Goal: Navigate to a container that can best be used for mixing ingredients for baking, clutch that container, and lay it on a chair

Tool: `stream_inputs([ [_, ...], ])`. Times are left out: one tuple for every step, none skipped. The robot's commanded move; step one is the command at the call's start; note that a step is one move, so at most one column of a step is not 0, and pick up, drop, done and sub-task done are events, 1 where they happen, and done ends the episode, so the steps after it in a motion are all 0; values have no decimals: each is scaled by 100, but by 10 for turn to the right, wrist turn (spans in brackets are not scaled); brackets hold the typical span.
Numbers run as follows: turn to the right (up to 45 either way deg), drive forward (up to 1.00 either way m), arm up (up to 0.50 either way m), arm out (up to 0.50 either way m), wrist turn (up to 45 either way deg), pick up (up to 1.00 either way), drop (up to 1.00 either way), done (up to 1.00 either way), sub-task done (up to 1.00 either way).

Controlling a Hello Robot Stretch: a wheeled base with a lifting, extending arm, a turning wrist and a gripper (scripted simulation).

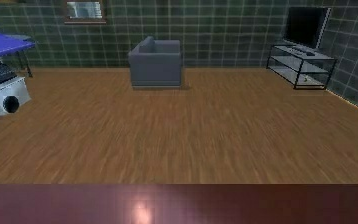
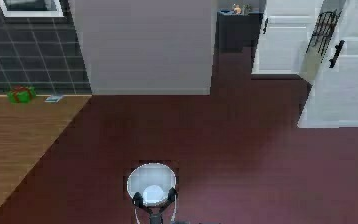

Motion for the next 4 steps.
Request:
stream_inputs([
  [-450, 0, 0, 0, 0, 0, 0, 0, 0],
  [-360, 0, 0, 0, 0, 0, 0, 0, 0],
  [0, 25, 0, 0, 0, 0, 0, 0, 0],
  [-240, 0, 0, 0, 0, 0, 0, 0, 0],
])
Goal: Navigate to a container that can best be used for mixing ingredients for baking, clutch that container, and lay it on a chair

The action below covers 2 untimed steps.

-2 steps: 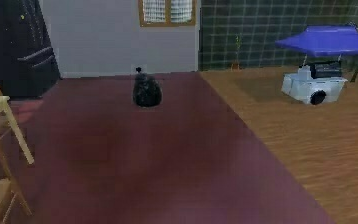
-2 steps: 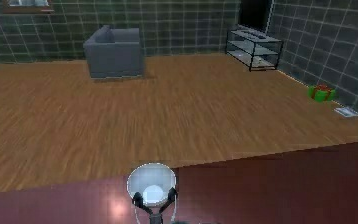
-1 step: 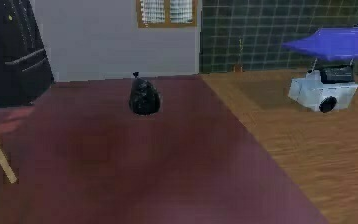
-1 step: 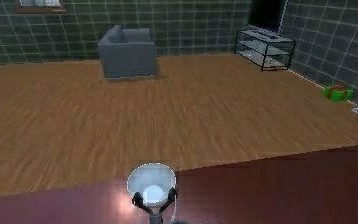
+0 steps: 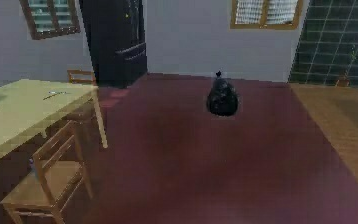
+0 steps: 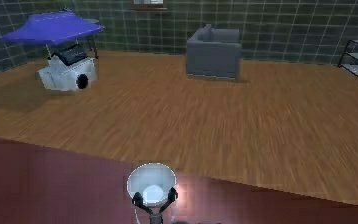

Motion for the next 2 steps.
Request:
stream_inputs([
  [0, 100, 0, 0, 0, 0, 0, 0, 0],
  [-120, 0, 0, 0, 0, 0, 0, 0, 0],
])
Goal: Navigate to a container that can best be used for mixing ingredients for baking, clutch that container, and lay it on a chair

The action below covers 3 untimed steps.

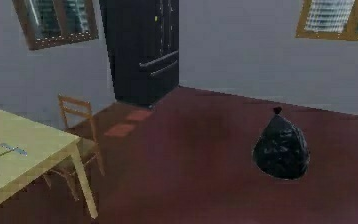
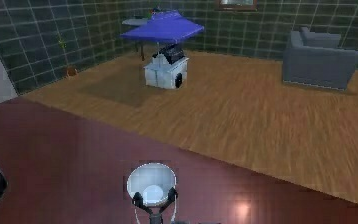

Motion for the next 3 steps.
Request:
stream_inputs([
  [0, 20, 0, 0, 0, 0, 0, 0, 0],
  [-90, 0, 0, 0, 0, 0, 0, 0, 0],
  [0, 100, 0, 0, 0, 0, 0, 0, 0],
])
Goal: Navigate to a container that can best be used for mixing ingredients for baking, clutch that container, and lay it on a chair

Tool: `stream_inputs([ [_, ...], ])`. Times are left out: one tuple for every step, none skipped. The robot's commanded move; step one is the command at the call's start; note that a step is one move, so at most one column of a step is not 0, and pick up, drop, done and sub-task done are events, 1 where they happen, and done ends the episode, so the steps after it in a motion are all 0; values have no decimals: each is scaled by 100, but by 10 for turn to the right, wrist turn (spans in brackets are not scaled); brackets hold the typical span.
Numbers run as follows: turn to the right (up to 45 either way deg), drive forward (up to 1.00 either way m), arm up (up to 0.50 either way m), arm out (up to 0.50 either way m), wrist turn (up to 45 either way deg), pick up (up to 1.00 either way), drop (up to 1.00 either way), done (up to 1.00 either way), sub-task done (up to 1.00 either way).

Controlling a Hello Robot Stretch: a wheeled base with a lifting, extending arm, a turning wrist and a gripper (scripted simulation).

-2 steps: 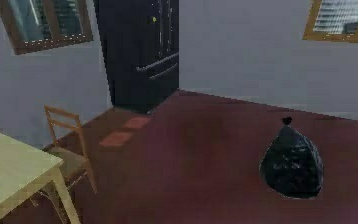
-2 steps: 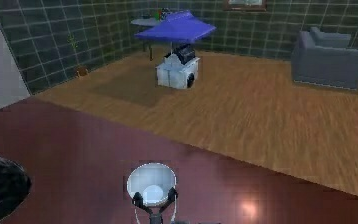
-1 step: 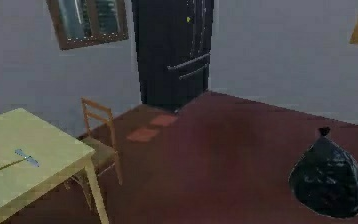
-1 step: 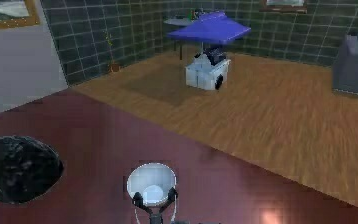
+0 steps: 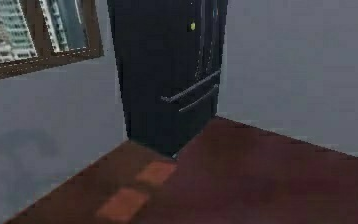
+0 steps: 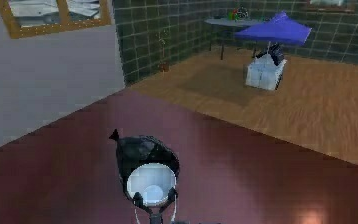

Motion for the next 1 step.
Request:
stream_inputs([
  [-420, 0, 0, 0, 0, 0, 0, 0, 0],
])
